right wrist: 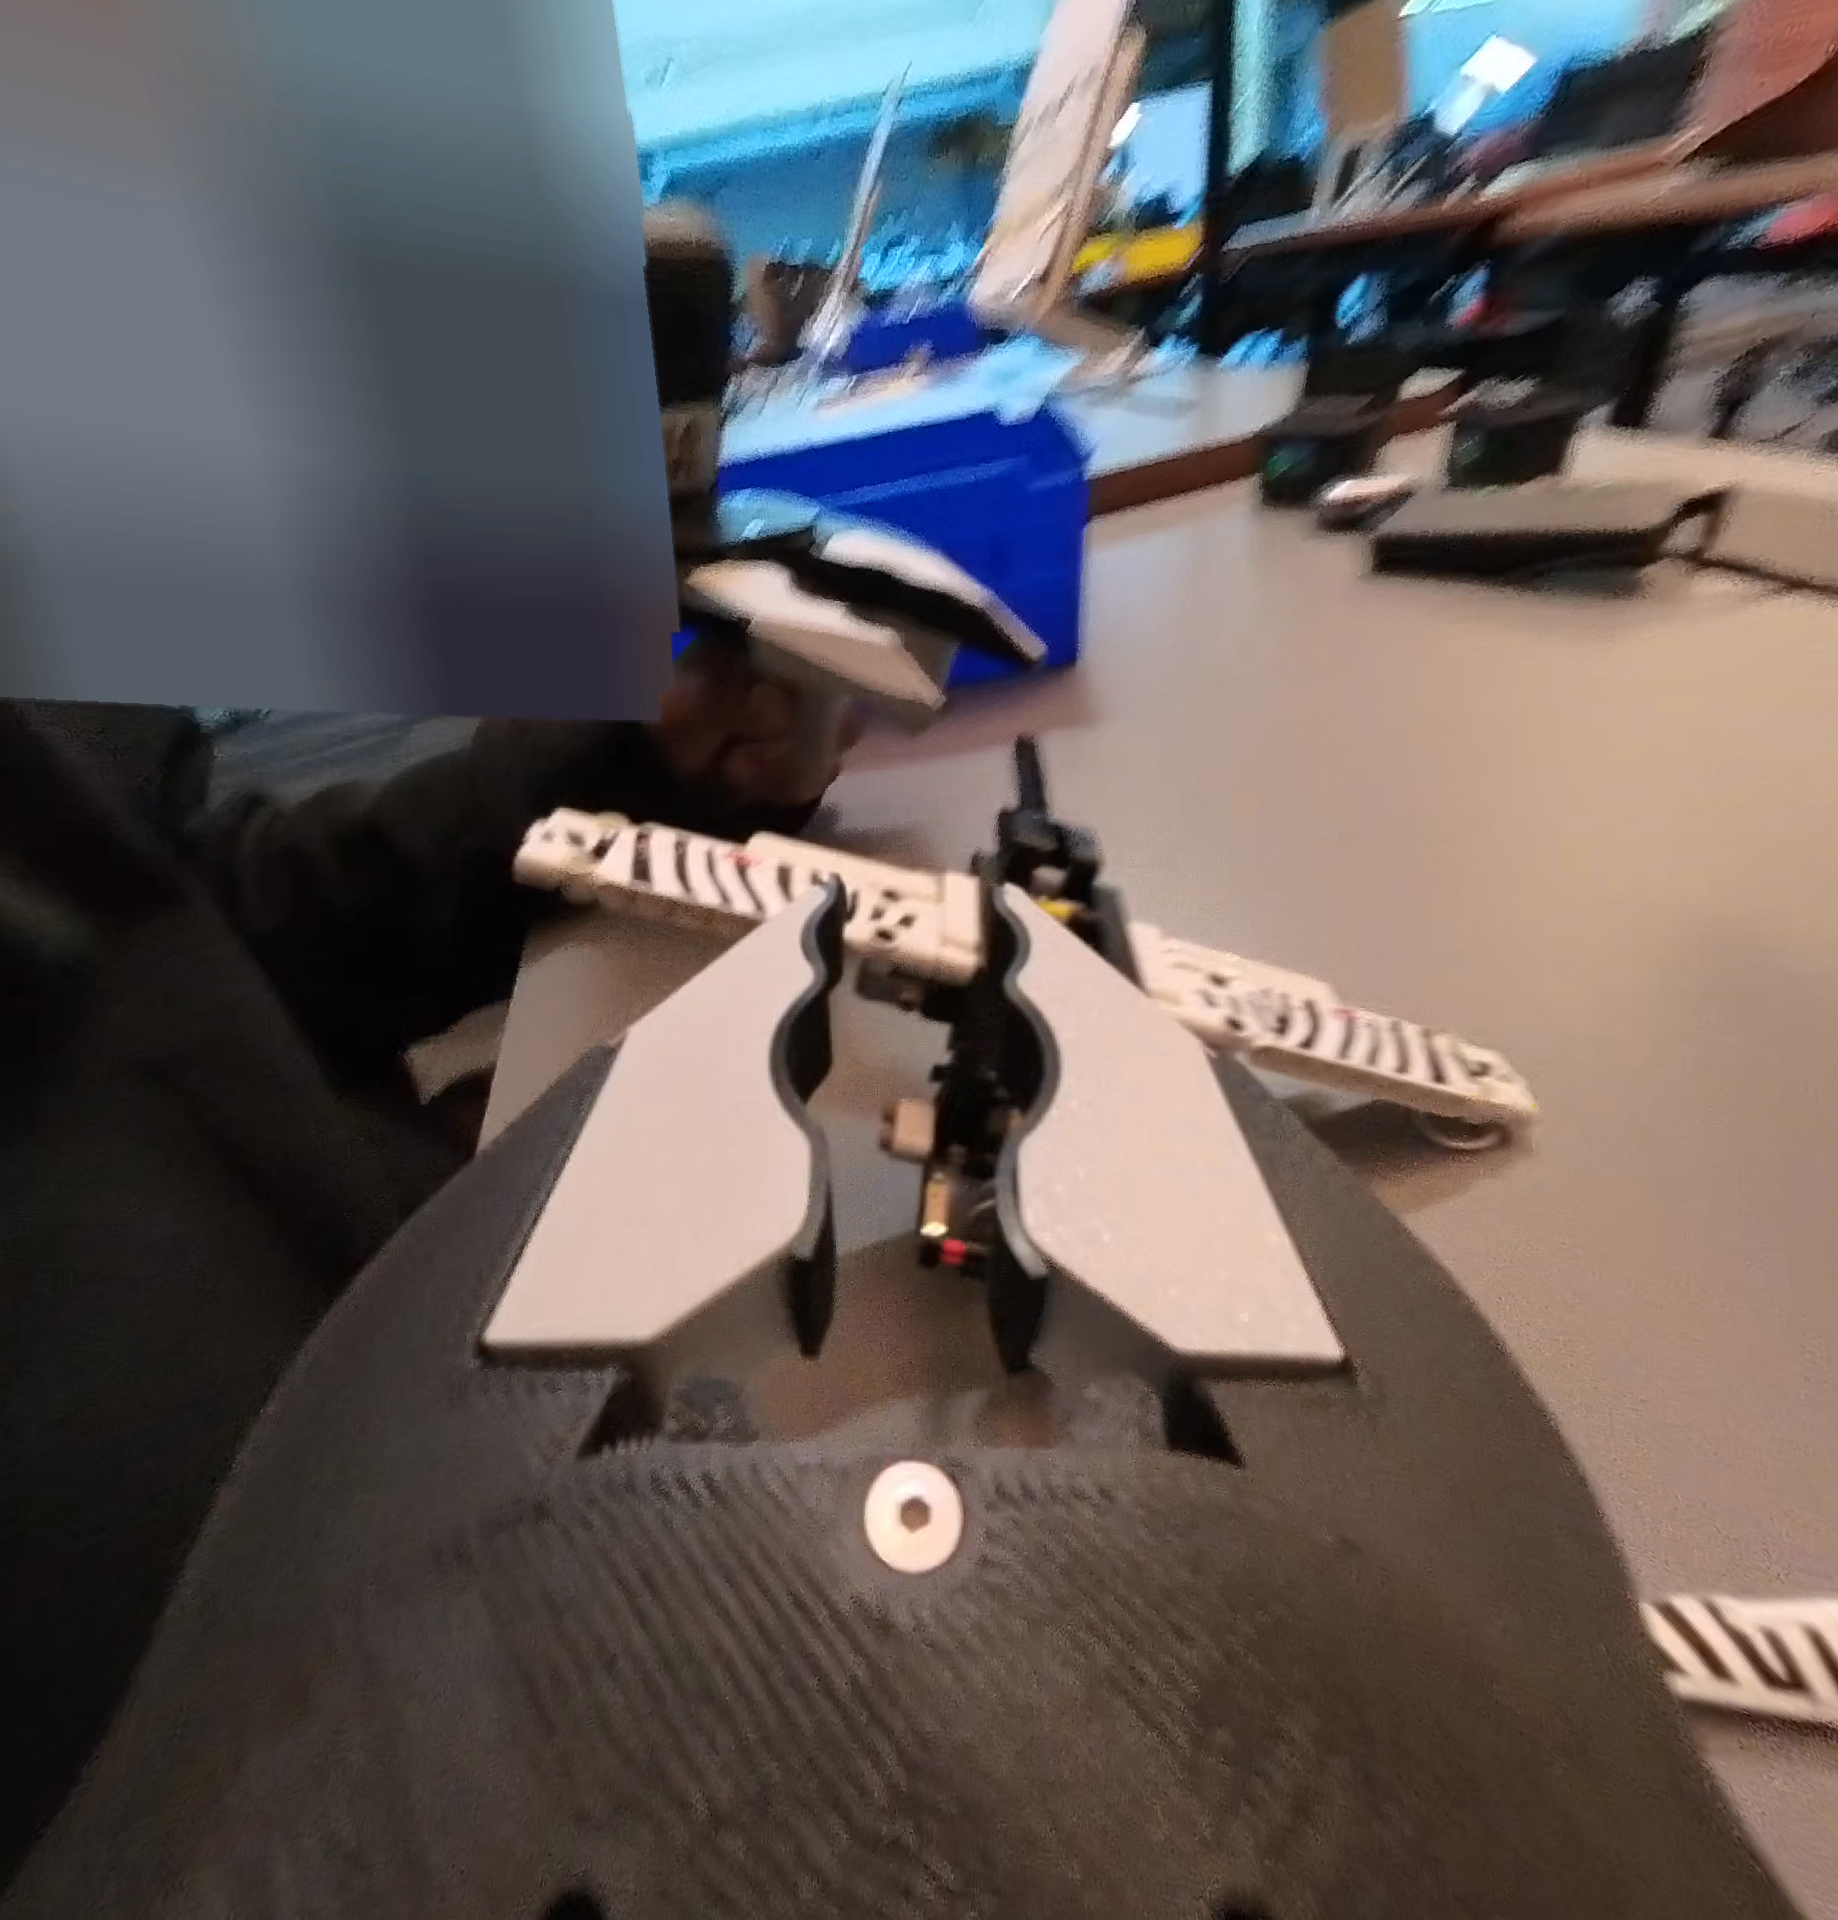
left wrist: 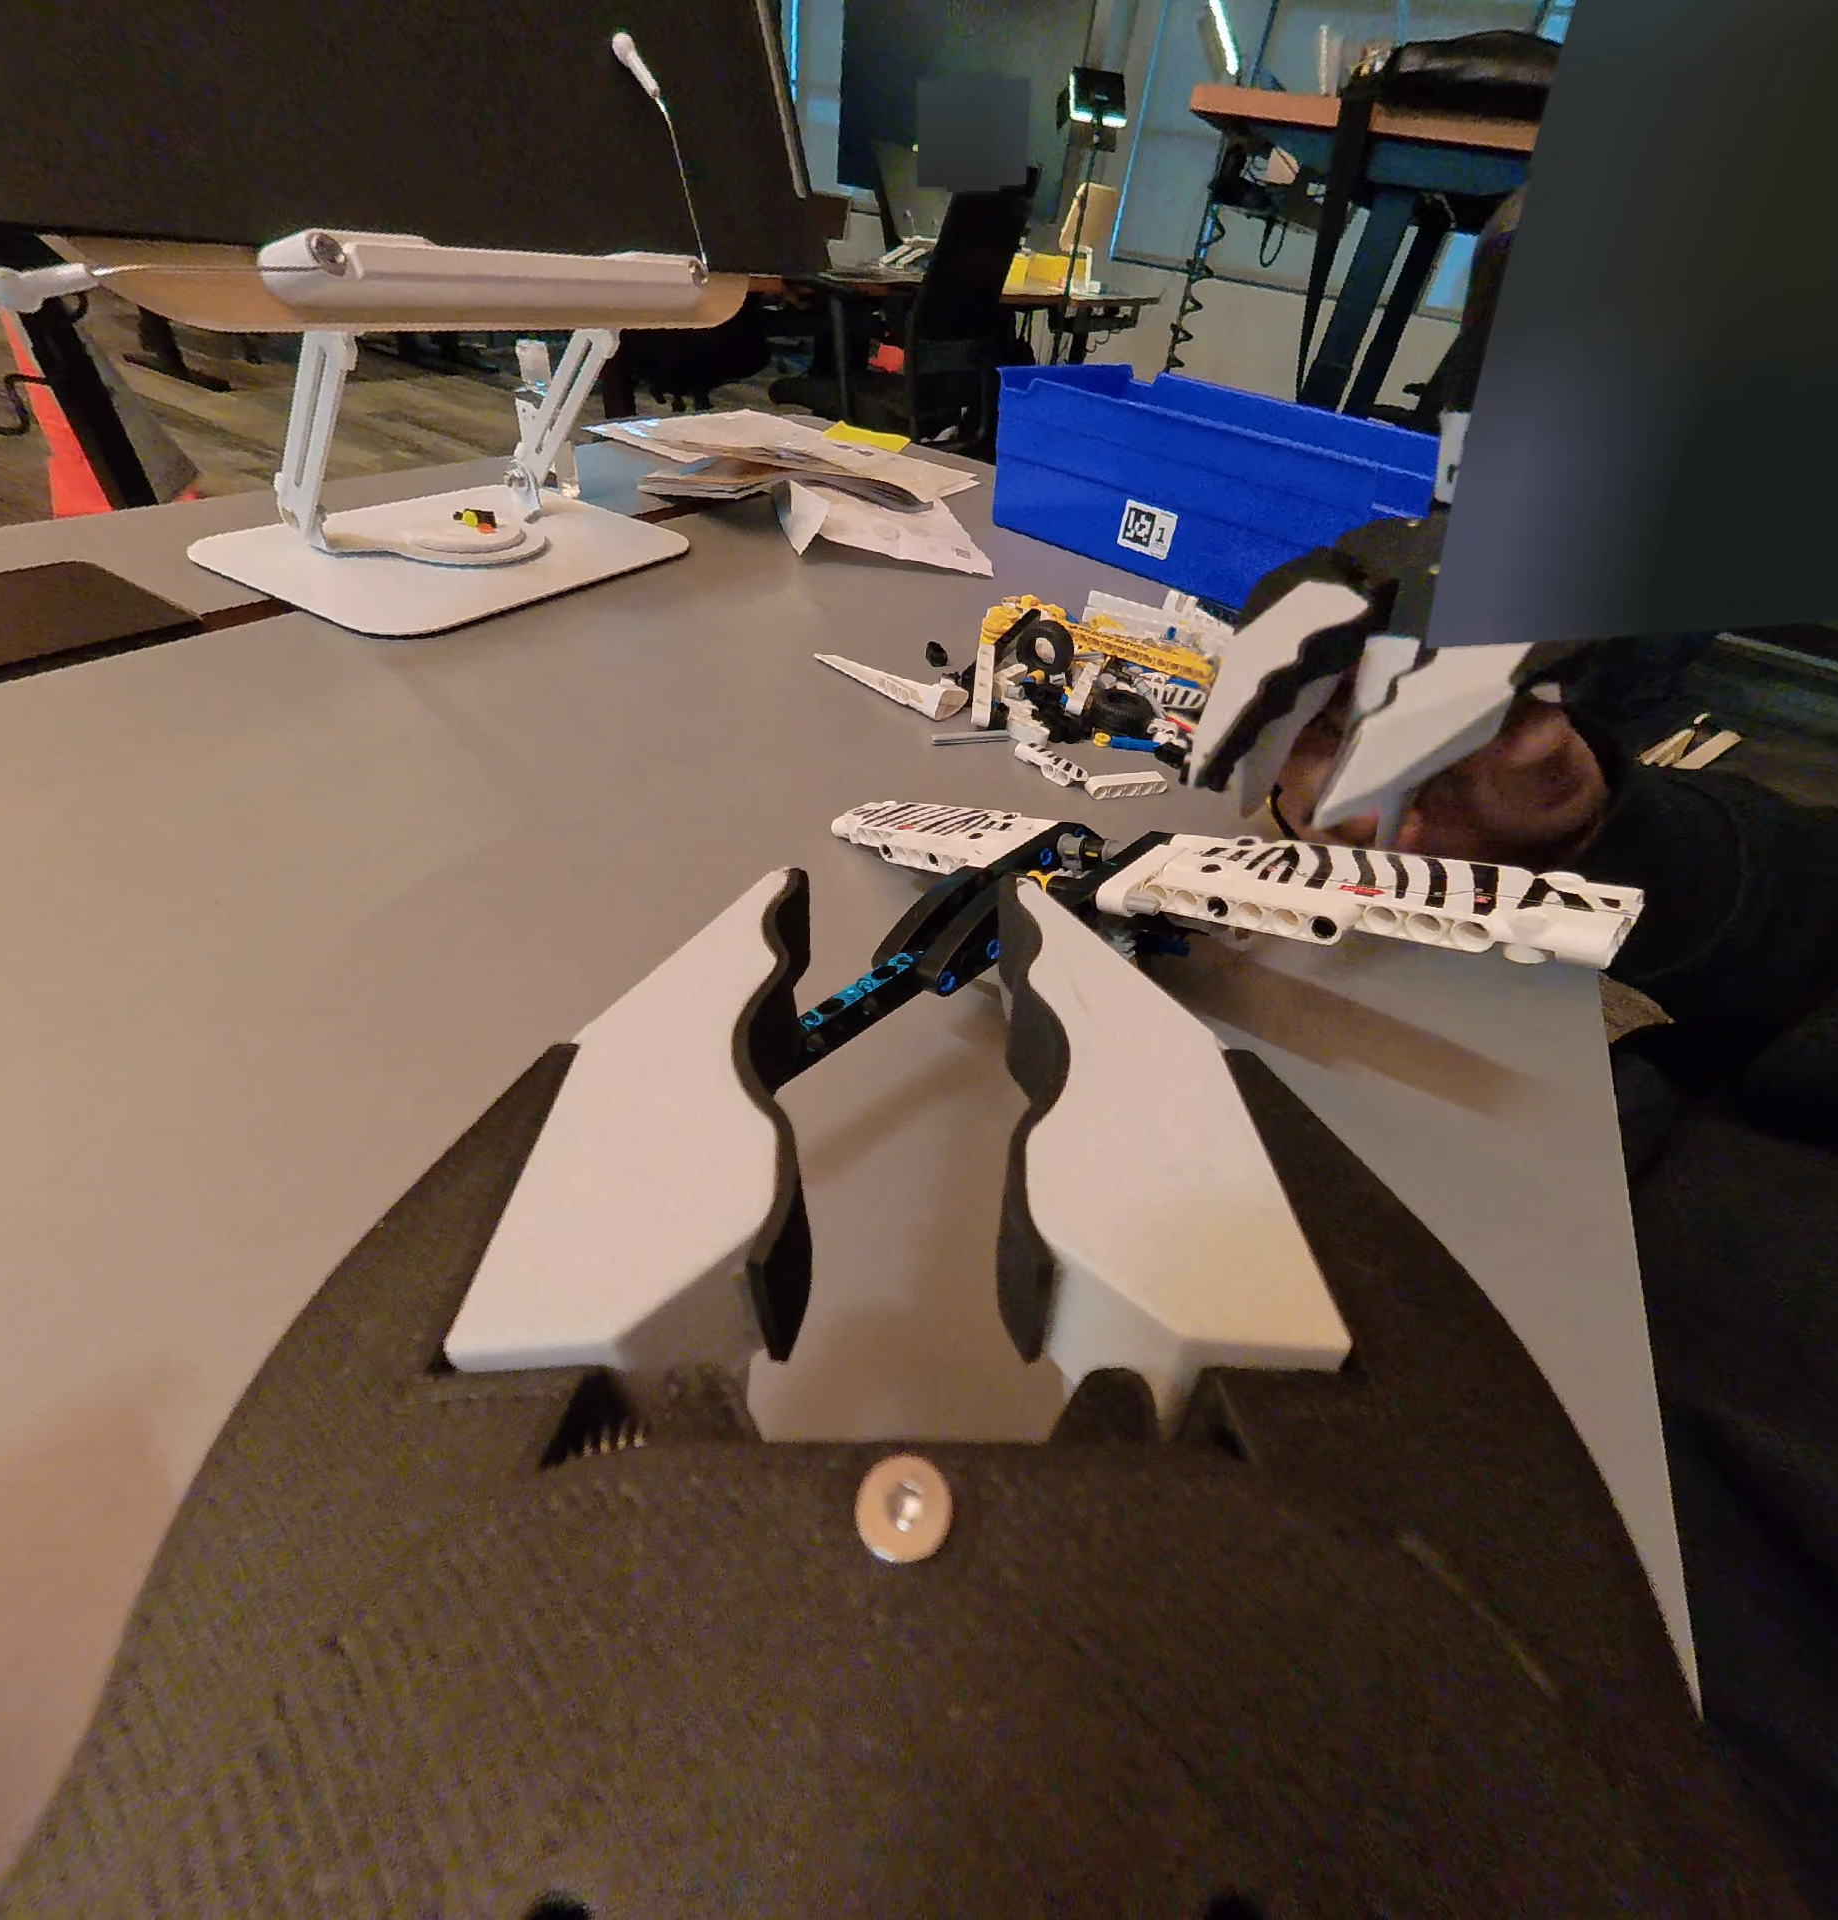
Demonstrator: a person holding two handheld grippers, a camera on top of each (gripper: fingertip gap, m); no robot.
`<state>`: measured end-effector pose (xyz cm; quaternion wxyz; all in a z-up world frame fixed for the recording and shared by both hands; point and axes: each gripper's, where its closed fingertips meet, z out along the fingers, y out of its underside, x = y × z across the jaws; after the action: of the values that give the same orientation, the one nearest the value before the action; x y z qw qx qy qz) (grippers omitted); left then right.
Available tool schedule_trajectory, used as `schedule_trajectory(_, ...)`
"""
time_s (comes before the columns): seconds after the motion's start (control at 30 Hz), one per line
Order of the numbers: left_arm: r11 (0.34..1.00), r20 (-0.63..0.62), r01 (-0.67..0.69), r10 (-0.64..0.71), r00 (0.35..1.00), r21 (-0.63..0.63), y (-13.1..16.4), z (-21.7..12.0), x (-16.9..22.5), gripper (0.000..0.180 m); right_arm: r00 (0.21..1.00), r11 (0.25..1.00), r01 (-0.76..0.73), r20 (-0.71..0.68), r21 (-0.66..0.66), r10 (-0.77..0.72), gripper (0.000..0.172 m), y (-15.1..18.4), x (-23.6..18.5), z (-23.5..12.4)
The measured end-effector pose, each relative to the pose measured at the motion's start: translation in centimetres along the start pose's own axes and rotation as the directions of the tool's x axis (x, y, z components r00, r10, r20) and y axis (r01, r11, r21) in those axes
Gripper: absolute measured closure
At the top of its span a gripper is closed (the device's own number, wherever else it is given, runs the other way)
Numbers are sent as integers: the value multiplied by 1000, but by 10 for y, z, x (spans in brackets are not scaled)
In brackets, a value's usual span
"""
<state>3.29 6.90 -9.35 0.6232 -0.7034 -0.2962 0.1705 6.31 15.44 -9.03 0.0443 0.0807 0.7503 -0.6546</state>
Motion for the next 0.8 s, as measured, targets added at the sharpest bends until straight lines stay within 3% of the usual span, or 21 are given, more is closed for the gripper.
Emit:
schedule_trajectory(0.17,1000,-1,0,0,1000,4,0,0,0,146,985,989,124,-107,-82,-132,146,10,7,5)
schedule_trajectory(0.8,1000,-24,23,-23,999,-1,0,0,2,147,996,992,52,-61,-114,-59,139,16,8,9)
